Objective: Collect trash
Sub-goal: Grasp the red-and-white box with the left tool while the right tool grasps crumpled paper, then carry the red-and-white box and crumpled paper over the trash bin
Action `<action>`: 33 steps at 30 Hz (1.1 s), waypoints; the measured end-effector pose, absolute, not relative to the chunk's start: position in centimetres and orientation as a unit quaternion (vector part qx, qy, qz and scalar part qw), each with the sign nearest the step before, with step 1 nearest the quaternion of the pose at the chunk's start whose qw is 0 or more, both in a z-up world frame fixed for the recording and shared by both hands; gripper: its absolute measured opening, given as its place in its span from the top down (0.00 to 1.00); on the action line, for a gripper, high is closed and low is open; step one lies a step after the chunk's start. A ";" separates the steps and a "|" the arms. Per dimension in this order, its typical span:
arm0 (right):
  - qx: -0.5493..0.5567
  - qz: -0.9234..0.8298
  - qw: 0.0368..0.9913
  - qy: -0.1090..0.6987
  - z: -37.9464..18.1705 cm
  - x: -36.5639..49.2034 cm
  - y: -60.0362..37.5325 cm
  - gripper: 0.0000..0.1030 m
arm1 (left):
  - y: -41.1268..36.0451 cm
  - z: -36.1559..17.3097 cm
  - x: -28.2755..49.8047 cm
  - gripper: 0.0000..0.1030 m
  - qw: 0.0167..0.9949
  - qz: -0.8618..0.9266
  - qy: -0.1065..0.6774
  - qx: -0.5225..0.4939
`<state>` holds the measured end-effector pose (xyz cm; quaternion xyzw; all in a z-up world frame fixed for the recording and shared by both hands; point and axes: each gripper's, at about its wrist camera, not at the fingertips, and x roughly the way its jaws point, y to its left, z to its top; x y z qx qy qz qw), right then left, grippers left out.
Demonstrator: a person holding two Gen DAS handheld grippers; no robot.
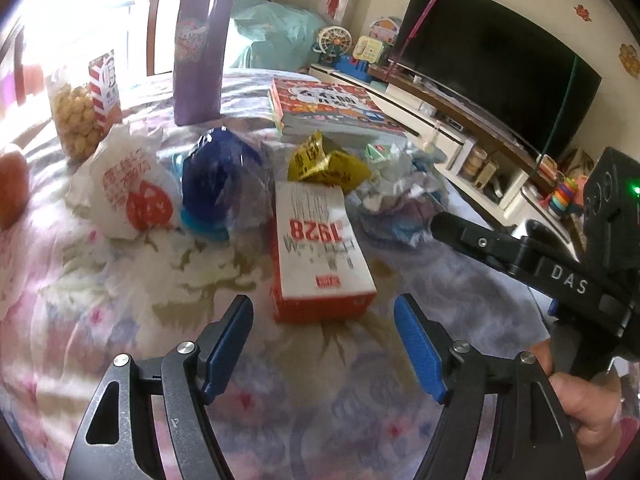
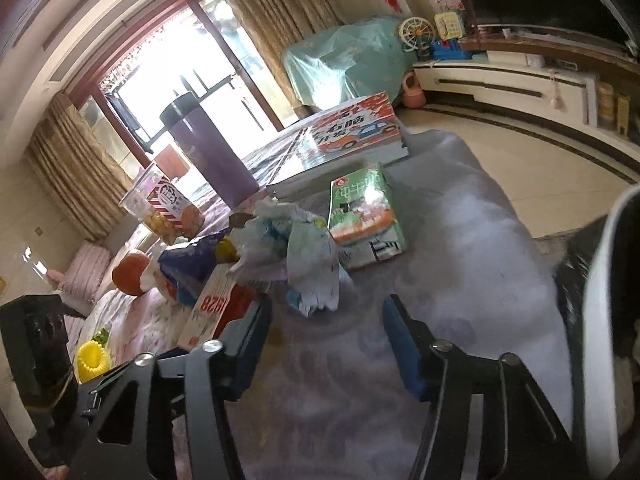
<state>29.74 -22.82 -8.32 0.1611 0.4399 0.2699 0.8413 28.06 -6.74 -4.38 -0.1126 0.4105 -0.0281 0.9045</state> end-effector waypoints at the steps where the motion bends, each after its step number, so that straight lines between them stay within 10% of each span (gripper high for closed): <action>1: 0.161 0.271 0.840 0.441 -8.4 30.0 -22.7 0.50 | -6.7 -4.5 28.5 0.30 0.906 -0.023 0.410 -0.107; 12: 0.167 0.285 0.834 0.443 -8.8 30.5 -22.3 0.85 | -6.7 -5.1 29.0 0.50 0.912 -0.033 0.396 -0.105; 33: 0.181 0.248 0.840 0.447 -7.9 21.8 -27.6 0.86 | -6.3 -5.0 22.8 0.48 0.898 -0.071 0.419 -0.117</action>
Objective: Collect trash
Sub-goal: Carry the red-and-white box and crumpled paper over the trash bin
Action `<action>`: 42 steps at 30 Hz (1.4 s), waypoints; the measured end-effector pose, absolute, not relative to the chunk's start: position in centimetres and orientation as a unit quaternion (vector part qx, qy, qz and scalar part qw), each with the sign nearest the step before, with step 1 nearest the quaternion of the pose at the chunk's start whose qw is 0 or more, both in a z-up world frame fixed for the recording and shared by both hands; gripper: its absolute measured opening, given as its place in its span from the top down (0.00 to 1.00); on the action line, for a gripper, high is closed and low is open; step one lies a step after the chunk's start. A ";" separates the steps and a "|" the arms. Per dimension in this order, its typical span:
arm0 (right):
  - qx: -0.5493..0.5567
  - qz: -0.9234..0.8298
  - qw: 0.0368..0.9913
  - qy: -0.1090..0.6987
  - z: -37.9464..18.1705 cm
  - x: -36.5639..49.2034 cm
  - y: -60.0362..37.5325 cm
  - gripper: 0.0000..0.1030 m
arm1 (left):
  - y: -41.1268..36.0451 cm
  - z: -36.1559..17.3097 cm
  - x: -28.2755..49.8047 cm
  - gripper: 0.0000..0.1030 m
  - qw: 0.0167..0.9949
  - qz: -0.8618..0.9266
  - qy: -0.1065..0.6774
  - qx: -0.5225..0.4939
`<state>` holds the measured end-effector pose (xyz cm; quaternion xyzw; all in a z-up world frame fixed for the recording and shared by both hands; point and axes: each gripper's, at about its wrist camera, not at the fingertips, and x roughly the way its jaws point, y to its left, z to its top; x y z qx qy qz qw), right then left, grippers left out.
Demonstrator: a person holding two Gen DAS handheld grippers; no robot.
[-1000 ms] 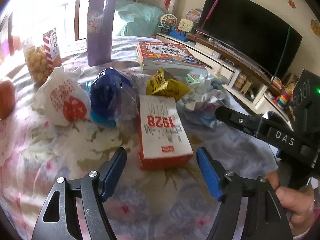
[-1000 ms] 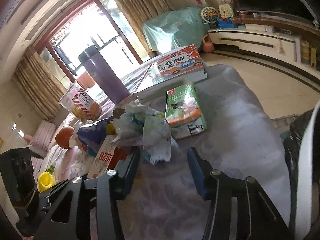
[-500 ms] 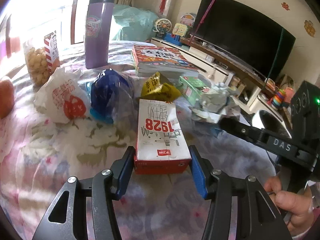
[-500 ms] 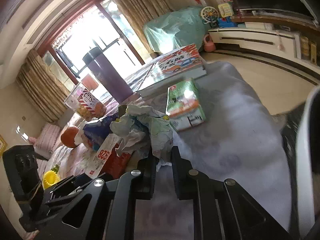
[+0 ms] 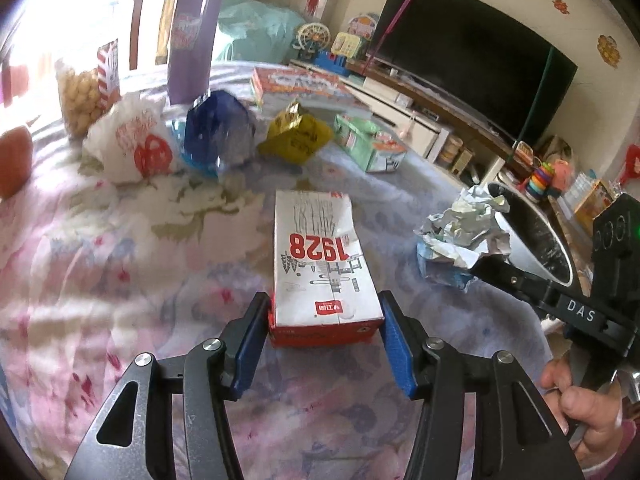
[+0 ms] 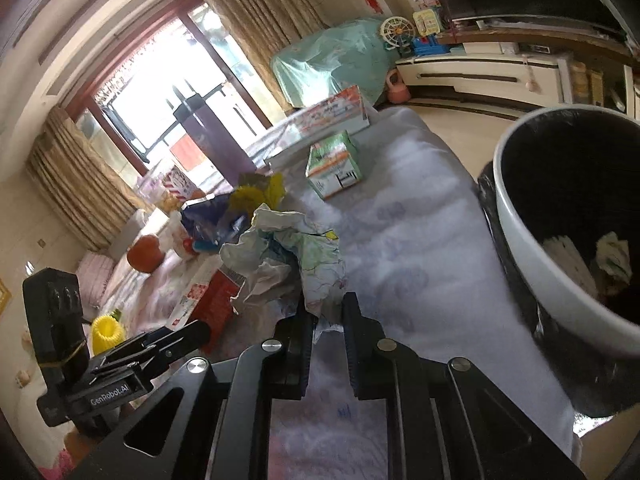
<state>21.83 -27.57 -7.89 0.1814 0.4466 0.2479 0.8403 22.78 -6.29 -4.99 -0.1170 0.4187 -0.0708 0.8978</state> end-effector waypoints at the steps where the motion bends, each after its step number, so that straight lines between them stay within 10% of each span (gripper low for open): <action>1: 0.179 0.245 0.840 0.450 -8.0 21.9 -27.4 0.84 | -6.2 -5.1 23.0 0.48 0.895 -0.069 0.424 -0.119; 8: 0.166 0.227 0.843 0.459 -8.3 22.7 -26.4 0.68 | -7.0 -4.7 23.2 0.48 0.897 -0.059 0.424 -0.107; 15: 0.160 0.231 0.848 0.449 -8.0 22.1 -26.3 0.82 | -7.3 -4.2 22.2 0.49 0.905 -0.073 0.406 -0.102; 42: 0.219 0.148 0.881 0.393 -4.1 15.9 -38.3 0.82 | -15.9 -2.1 21.6 0.50 0.899 -0.183 0.393 -0.058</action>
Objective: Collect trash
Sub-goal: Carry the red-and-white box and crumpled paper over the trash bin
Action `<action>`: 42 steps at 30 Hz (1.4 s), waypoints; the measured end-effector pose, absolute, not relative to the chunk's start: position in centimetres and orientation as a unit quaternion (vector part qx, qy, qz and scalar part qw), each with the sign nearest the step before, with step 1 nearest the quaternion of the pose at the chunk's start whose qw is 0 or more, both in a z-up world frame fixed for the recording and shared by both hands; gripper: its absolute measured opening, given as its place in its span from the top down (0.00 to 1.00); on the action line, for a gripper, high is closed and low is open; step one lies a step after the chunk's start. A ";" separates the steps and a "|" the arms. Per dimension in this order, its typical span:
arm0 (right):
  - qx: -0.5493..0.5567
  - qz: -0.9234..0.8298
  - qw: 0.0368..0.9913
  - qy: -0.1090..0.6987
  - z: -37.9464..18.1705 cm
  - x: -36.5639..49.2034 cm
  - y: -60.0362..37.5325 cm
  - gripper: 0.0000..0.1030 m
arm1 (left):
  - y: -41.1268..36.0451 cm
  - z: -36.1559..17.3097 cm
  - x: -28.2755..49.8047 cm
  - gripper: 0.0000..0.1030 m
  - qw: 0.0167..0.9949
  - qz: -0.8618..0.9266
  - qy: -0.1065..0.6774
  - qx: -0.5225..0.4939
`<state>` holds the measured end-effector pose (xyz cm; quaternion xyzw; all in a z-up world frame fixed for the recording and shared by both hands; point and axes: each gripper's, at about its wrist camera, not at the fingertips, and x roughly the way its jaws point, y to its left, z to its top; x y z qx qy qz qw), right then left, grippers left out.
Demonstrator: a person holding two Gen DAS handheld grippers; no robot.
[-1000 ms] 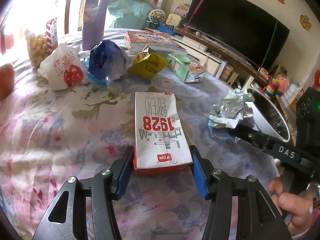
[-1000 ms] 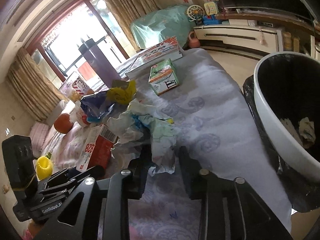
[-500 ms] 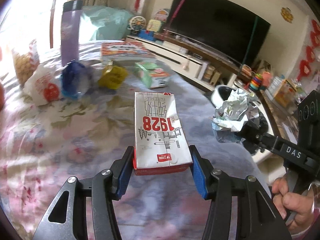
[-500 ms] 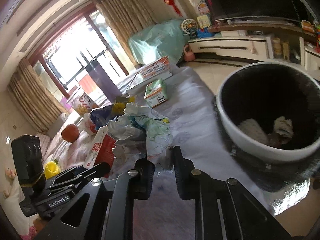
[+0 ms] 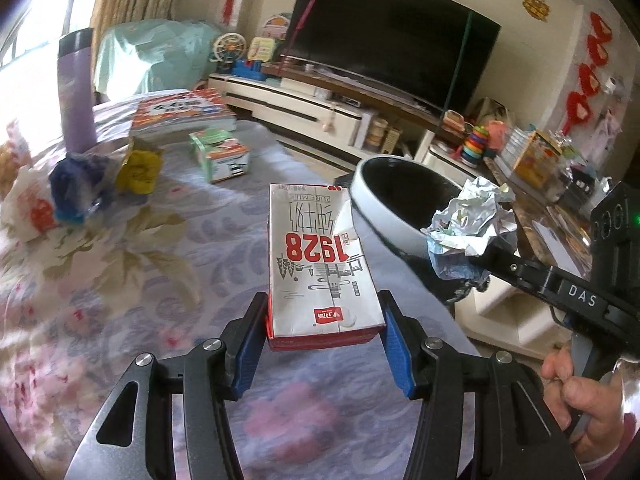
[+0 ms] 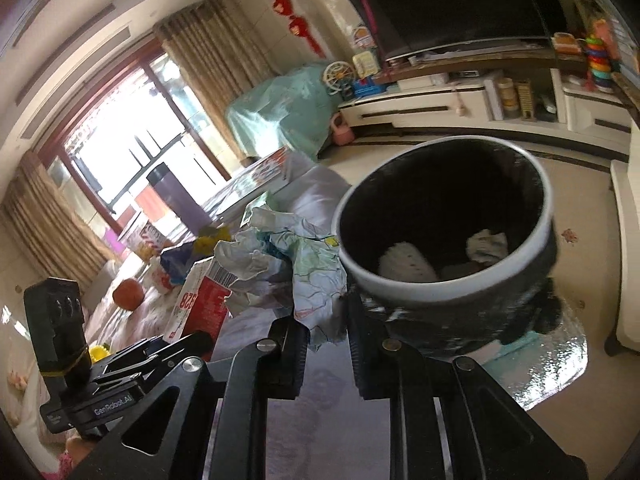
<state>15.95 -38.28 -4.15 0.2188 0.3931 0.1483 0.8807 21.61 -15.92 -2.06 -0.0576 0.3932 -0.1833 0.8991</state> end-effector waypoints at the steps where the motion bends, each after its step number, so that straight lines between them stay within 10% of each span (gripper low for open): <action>1: 0.220 0.146 0.881 0.392 -4.1 15.9 -38.6 0.82 | -16.3 -2.0 21.8 0.50 0.899 -0.187 0.393 -0.054; 42: 0.238 0.081 0.889 0.384 -4.0 18.8 -46.1 0.82 | -26.5 -1.5 27.9 0.49 0.886 -0.243 0.394 0.007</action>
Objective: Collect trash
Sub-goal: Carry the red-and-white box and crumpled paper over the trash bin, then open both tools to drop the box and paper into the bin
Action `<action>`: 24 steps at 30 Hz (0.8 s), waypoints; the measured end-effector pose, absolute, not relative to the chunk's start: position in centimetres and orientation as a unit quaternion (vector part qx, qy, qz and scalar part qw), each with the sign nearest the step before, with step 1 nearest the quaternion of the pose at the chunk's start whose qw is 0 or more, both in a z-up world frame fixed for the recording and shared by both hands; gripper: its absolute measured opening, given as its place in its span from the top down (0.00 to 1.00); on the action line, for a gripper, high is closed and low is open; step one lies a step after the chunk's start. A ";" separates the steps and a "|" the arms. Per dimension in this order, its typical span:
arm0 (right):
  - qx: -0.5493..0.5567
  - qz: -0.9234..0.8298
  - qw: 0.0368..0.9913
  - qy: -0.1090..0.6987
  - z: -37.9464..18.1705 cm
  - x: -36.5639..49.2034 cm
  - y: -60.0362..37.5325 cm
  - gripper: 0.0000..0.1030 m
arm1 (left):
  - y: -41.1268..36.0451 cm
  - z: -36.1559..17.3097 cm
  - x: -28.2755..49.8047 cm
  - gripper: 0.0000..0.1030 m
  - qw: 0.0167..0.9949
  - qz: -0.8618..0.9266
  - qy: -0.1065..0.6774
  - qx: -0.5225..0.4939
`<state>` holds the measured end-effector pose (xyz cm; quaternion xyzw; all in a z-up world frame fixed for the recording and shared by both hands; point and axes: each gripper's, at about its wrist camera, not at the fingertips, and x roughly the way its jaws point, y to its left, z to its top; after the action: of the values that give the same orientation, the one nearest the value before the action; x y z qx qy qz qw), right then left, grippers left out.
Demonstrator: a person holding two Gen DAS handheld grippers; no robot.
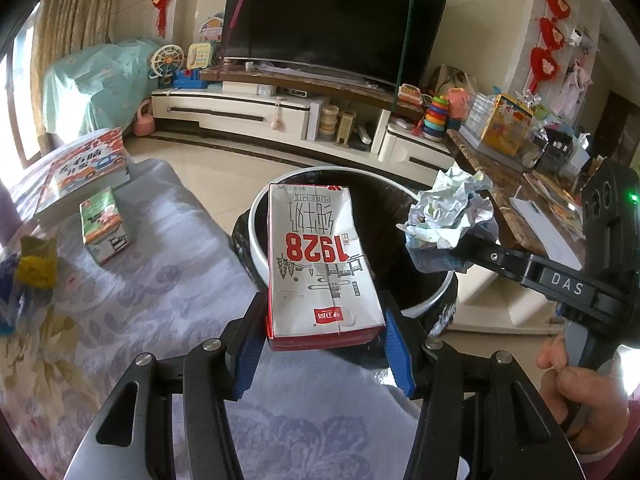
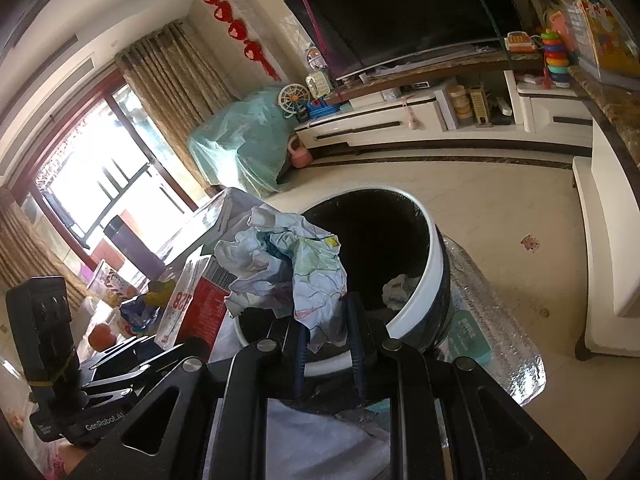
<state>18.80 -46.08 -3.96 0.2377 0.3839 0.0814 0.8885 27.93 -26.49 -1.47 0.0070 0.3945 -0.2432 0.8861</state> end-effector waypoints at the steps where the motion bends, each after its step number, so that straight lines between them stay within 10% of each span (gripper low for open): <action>1: 0.237 0.081 0.889 0.384 -3.9 18.9 -46.1 0.82 | -26.7 -1.4 28.1 0.49 0.886 -0.243 0.394 0.008; 24: 0.233 0.070 0.883 0.402 -4.7 21.1 -47.1 0.82 | -29.8 -1.9 31.2 0.49 0.878 -0.248 0.410 0.017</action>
<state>21.14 -47.06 -4.65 0.2332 0.4018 0.0696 0.8828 31.18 -29.77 -1.87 0.0167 0.4098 -0.2478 0.8777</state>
